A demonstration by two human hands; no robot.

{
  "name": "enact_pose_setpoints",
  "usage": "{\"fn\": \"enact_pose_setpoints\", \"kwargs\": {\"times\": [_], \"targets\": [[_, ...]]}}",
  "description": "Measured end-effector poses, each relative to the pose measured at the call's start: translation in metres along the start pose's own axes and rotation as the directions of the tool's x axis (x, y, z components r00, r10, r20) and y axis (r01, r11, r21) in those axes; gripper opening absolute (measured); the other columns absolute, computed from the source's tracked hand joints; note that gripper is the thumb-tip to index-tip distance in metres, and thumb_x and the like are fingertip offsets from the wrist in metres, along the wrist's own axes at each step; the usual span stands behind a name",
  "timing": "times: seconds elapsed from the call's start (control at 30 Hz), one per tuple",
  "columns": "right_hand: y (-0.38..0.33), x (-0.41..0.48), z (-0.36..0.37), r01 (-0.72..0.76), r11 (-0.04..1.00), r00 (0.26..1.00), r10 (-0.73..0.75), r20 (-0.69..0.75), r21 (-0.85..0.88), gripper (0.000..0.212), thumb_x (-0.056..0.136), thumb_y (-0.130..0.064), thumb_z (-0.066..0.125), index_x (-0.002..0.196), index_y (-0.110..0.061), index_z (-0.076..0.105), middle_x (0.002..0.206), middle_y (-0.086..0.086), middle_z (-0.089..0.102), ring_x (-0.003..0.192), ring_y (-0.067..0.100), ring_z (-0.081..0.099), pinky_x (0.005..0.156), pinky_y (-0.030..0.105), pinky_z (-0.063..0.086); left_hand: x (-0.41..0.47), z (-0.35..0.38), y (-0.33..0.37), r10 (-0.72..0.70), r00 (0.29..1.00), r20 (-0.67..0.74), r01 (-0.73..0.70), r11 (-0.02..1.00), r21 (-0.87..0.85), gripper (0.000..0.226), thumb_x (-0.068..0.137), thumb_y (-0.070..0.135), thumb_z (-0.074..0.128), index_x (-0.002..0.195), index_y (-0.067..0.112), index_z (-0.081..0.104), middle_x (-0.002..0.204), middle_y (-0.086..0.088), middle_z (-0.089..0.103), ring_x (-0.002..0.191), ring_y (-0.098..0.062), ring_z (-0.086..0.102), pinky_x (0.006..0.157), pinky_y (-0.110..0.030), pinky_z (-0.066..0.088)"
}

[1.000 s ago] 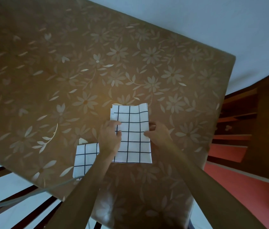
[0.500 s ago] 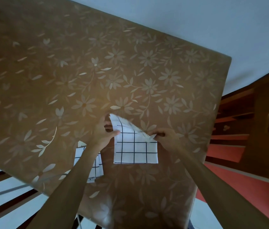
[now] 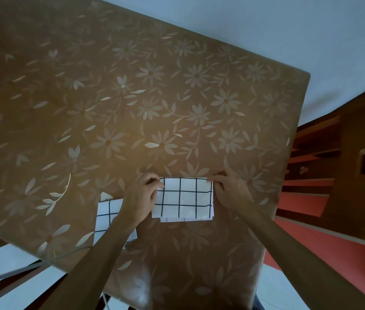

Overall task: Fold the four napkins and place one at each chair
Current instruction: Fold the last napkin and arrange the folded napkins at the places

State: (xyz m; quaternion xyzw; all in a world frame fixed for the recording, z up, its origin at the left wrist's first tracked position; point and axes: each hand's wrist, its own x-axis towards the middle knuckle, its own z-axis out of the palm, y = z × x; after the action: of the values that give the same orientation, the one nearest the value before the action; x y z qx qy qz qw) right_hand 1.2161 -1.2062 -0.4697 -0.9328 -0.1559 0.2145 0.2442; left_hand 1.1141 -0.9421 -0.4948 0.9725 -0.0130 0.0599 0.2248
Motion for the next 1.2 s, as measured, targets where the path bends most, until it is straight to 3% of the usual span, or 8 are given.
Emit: {"fn": "enact_pose_setpoints", "kwargs": {"times": [0.1, 0.27, 0.47, 0.67, 0.8, 0.9, 1.0, 1.2], "targets": [[-0.015, -0.013, 0.010, 0.074, 0.994, 0.992, -0.083, -0.100, -0.084, 0.030, 0.090, -0.026, 0.055, 0.115, -0.016, 0.068, 0.125, 0.003, 0.056, 0.116, 0.023, 0.050, 0.093, 0.040, 0.048, 0.001, 0.004, 0.012, -0.015, 1.000, 0.004, 0.014, 0.996, 0.084, 0.011, 0.080, 0.014, 0.065, 0.088, 0.015, 0.072, 0.102, -0.004, 0.062, 0.094, -0.023, 0.058, 0.069, -0.039, 0.053], [-0.040, -0.024, 0.033, 0.152, 0.955, 0.988, -0.156, 0.004, -0.256, 0.059, 0.089, -0.036, 0.065, 0.140, -0.013, 0.046, 0.143, 0.008, 0.045, 0.128, 0.028, 0.046, 0.106, 0.039, 0.038, 0.006, 0.020, 0.037, 0.073, 0.990, 0.121, -0.086, 0.990, 0.113, 0.041, 0.091, 0.040, 0.059, 0.123, 0.015, 0.060, 0.122, -0.008, 0.060, 0.112, -0.026, 0.055, 0.095, -0.039, 0.047], [-0.021, -0.018, 0.025, 0.007, 0.973, 1.000, -0.009, -0.007, -0.231, 0.062, 0.084, -0.041, 0.071, 0.136, -0.015, 0.049, 0.129, 0.007, 0.048, 0.120, 0.025, 0.044, 0.103, 0.034, 0.036, 0.027, 0.024, 0.049, -0.012, 0.962, 0.272, -0.006, 0.998, 0.068, 0.045, 0.080, 0.042, 0.072, 0.117, 0.019, 0.064, 0.104, -0.004, 0.060, 0.096, -0.027, 0.057, 0.082, -0.035, 0.046], [-0.007, -0.008, -0.007, 0.016, 0.999, 0.985, -0.021, 0.171, 0.029, 0.016, 0.089, -0.026, 0.067, 0.101, -0.016, 0.063, 0.098, -0.005, 0.052, 0.093, 0.014, 0.052, 0.073, 0.025, 0.036, 0.048, 0.011, 0.074, -0.002, 0.862, 0.507, 0.044, 0.997, -0.071, 0.042, 0.088, 0.042, 0.065, 0.129, 0.034, 0.058, 0.120, 0.006, 0.061, 0.105, -0.017, 0.060, 0.088, -0.036, 0.053], [-0.019, -0.003, -0.032, 0.005, 0.942, 0.988, -0.057, 0.147, 0.335, 0.013, 0.090, -0.024, 0.068, 0.099, -0.033, 0.066, 0.088, -0.024, 0.065, 0.084, -0.003, 0.059, 0.076, 0.015, 0.042, 0.059, 0.008, 0.086, -0.101, 0.843, 0.528, 0.230, 0.956, -0.185, 0.021, 0.089, 0.042, 0.065, 0.100, 0.024, 0.068, 0.070, 0.009, 0.058, 0.064, -0.009, 0.057, 0.062, -0.027, 0.046], [-0.020, -0.001, -0.042, -0.013, 0.921, 0.997, -0.020, 0.079, 0.389, 0.035, 0.089, -0.036, 0.068, 0.123, -0.030, 0.060, 0.101, -0.016, 0.067, 0.091, 0.001, 0.062, 0.080, 0.020, 0.048, 0.064, -0.002, 0.093, -0.188, 0.832, 0.521, 0.452, 0.775, -0.441, 0.030, 0.087, 0.033, 0.073, 0.073, 0.010, 0.061, 0.050, 0.012, 0.039, 0.042, -0.004, 0.037, 0.049, -0.019, 0.027], [-0.014, -0.004, -0.047, -0.084, 0.876, 0.996, 0.066, 0.054, 0.475, 0.039, 0.086, -0.041, 0.071, 0.121, -0.027, 0.060, 0.103, -0.011, 0.070, 0.091, 0.004, 0.067, 0.077, 0.025, 0.056, 0.063, -0.015, 0.099, -0.258, 0.829, 0.496, 0.550, 0.537, -0.640, 0.017, 0.089, 0.020, 0.073, 0.074, 0.018, 0.064, 0.053, 0.018, 0.060, 0.049, 0.003, 0.056, 0.053, -0.010, 0.039], [-0.006, -0.018, -0.039, -0.392, 0.432, 0.920, 0.180, 0.348, 0.812, 0.043, 0.082, -0.027, 0.077, 0.120, -0.013, 0.063, 0.111, 0.006, 0.072, 0.095, 0.019, 0.073, 0.076, 0.030, 0.060, 0.056, -0.015, 0.100, -0.421, 0.678, 0.602, 0.690, 0.084, -0.719, 0.037, 0.082, 0.028, 0.077, 0.115, 0.012, 0.069, 0.107, -0.007, 0.075, 0.094, -0.028, 0.073, 0.082, -0.050, 0.060]]}}
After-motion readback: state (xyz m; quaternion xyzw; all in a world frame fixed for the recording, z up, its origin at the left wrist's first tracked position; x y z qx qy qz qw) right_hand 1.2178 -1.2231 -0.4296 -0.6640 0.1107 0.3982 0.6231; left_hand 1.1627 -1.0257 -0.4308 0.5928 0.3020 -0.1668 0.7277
